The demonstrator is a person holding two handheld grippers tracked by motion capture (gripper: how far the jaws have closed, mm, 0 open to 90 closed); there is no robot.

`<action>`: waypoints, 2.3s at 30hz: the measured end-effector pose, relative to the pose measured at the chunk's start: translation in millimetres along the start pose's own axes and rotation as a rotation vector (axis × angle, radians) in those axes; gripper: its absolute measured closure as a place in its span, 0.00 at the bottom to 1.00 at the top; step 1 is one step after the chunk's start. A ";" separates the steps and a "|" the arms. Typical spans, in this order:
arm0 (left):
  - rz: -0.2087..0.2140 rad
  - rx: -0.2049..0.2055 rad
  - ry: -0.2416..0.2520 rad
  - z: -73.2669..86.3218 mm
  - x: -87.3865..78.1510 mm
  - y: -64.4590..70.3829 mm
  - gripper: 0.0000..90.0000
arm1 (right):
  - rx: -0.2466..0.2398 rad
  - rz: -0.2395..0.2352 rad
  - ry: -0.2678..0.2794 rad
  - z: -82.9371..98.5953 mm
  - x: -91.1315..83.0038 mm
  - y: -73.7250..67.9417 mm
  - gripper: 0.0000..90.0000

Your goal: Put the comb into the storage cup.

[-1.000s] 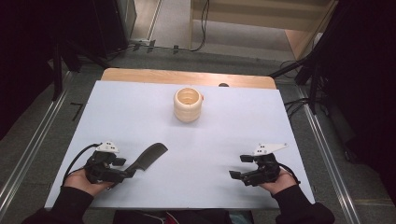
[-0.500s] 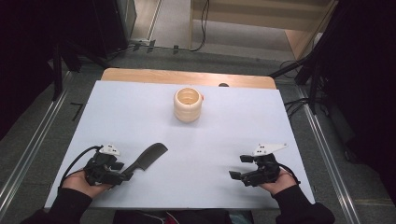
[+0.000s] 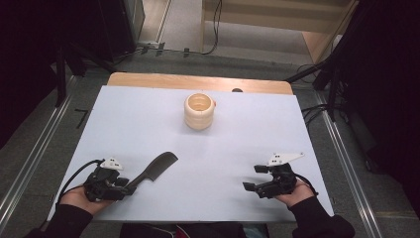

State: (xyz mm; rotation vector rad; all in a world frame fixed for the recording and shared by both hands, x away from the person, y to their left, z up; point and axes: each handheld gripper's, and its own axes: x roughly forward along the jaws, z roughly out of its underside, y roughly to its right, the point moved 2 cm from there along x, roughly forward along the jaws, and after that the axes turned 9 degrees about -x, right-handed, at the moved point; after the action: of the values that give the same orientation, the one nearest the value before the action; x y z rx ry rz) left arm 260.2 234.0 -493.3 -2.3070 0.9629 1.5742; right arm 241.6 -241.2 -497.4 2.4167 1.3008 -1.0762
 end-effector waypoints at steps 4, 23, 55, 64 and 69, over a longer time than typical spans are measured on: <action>-0.050 0.020 -0.005 -0.3 1.3 4.1 0.67 | -0.005 0.000 -0.008 0.3 0.5 0.1 0.17; -0.054 -0.014 -0.011 -3.5 0.7 1.3 0.81 | -0.006 -0.004 -0.007 -0.2 1.4 -0.4 0.17; 0.283 -0.133 0.168 -55.5 -6.1 17.8 0.81 | -0.017 0.026 0.038 -4.0 -2.4 -3.9 0.17; 0.325 -0.144 0.178 -82.1 7.3 25.1 0.81 | -0.002 0.018 0.049 -8.7 -1.2 -7.2 0.17; 0.360 -0.157 0.177 -96.3 17.4 30.7 0.81 | 0.024 0.008 0.071 -12.2 -0.3 -8.0 0.18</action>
State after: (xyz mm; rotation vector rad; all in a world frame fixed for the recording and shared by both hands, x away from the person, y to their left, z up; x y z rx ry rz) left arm 319.2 156.1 -462.2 -2.5237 1.4126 1.6432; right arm 241.3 -230.8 -487.2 2.4969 1.3056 -1.0179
